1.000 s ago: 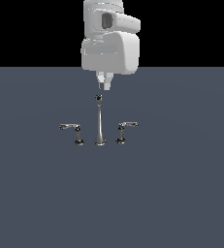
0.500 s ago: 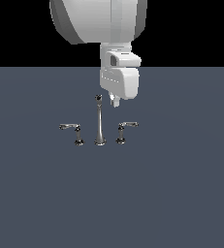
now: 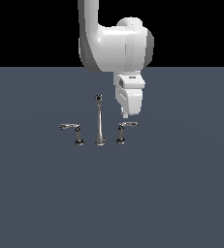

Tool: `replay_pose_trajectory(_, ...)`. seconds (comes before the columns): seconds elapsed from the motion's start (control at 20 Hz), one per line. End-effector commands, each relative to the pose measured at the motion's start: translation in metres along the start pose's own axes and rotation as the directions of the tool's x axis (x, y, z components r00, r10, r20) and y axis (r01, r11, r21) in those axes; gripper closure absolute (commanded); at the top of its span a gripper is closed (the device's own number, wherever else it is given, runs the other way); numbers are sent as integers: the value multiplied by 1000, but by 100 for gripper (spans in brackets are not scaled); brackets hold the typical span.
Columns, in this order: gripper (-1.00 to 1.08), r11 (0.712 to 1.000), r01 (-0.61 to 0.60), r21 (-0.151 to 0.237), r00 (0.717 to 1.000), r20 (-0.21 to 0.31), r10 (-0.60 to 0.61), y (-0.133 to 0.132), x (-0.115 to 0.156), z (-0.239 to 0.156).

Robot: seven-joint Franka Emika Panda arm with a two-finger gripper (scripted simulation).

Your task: Turn on the faucet by rotating a designated handle.

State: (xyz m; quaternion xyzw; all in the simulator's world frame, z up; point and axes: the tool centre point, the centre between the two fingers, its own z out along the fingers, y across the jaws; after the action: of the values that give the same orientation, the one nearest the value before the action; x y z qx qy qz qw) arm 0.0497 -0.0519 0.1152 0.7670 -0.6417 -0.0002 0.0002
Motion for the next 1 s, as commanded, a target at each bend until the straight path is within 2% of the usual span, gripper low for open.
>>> replay_pose_trajectory(0.0,108,999,-44,1,999,-1,44,-6,10,11)
replay_pose_trajectory(0.35,108,993,-114,0,993,-1,114,-13,27,28)
replay_pose_trajectory(0.7,108,992,-124,0,992,-1,124,-14,29,30)
replay_pose_trajectory(0.95,108,992,-123,0,992,-1,123,-2,33,30)
